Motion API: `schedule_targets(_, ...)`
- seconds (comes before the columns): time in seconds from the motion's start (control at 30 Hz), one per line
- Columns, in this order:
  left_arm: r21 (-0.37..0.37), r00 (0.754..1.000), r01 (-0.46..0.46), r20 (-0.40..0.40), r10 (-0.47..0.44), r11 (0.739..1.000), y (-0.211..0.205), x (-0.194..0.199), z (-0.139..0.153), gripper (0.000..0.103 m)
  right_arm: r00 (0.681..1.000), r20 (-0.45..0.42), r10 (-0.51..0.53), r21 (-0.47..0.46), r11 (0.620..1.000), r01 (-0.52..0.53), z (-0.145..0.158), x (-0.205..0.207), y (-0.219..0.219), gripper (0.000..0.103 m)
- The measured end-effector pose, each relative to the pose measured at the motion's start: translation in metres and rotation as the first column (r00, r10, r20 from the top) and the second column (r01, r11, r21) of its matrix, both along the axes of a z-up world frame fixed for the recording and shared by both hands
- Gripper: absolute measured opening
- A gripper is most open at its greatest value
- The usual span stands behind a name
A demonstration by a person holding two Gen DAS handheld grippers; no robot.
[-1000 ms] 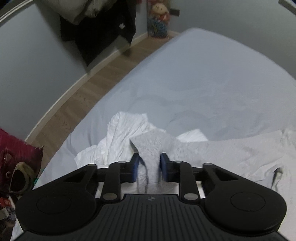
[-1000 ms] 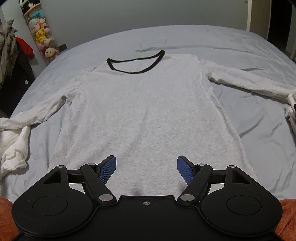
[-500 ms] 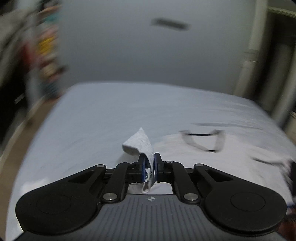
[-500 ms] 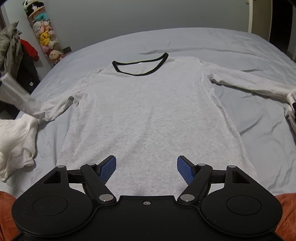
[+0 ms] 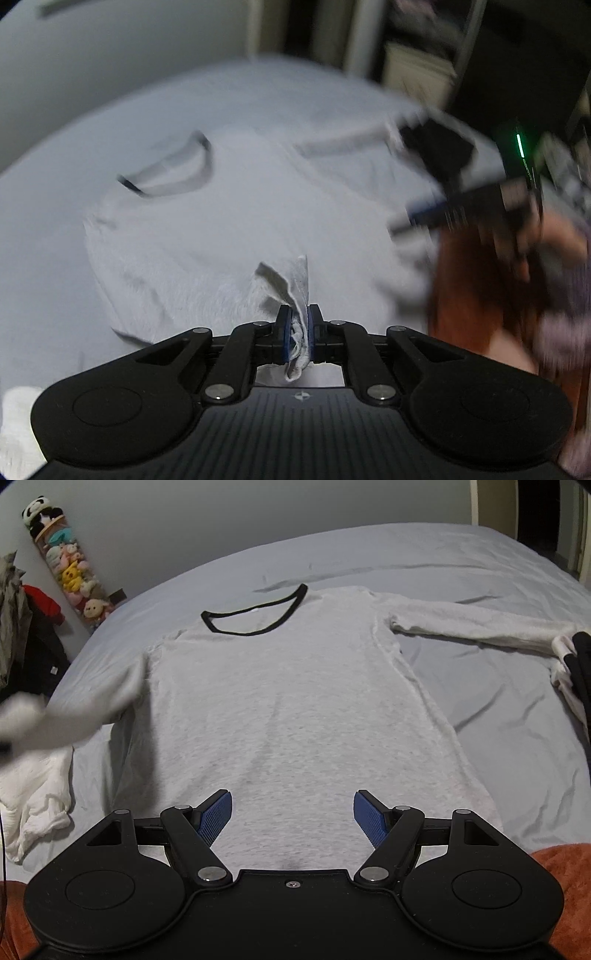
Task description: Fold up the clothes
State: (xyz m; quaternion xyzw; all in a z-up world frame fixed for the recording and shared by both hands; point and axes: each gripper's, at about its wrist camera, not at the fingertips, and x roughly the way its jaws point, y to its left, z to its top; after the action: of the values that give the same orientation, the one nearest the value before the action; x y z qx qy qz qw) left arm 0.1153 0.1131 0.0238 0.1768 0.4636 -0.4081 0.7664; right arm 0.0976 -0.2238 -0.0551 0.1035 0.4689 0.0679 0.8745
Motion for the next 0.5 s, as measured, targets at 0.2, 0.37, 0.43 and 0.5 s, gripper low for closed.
schedule_targets(0.2, 0.109, 0.985, 0.084, -0.161, -0.066, 0.99, 0.001, -0.002, -0.056, 0.008, 1.0, -0.025, 0.0, -0.024, 1.0, 0.0, 0.003, 0.013, -0.009, 0.071)
schedule_targets(0.37, 0.113, 0.97, 0.096, -0.233, -0.068, 0.989, -0.009, 0.004, -0.086, 0.008, 1.0, -0.017, -0.017, -0.075, 0.997, 0.016, 0.011, 0.022, -0.02, 0.071)
schedule_targets(0.43, 0.101, 0.966, 0.099, -0.249, -0.071, 0.99, -0.014, 0.003, -0.09, 0.008, 1.0, -0.008, -0.017, -0.099, 0.995, 0.016, 0.016, 0.025, -0.023, 0.071)
schedule_targets(0.5, 0.076, 0.957, 0.106, -0.278, -0.081, 0.992, -0.019, 0.002, -0.096, 0.008, 1.0, 0.0, -0.014, -0.117, 0.993, 0.014, 0.019, 0.025, -0.026, 0.071)
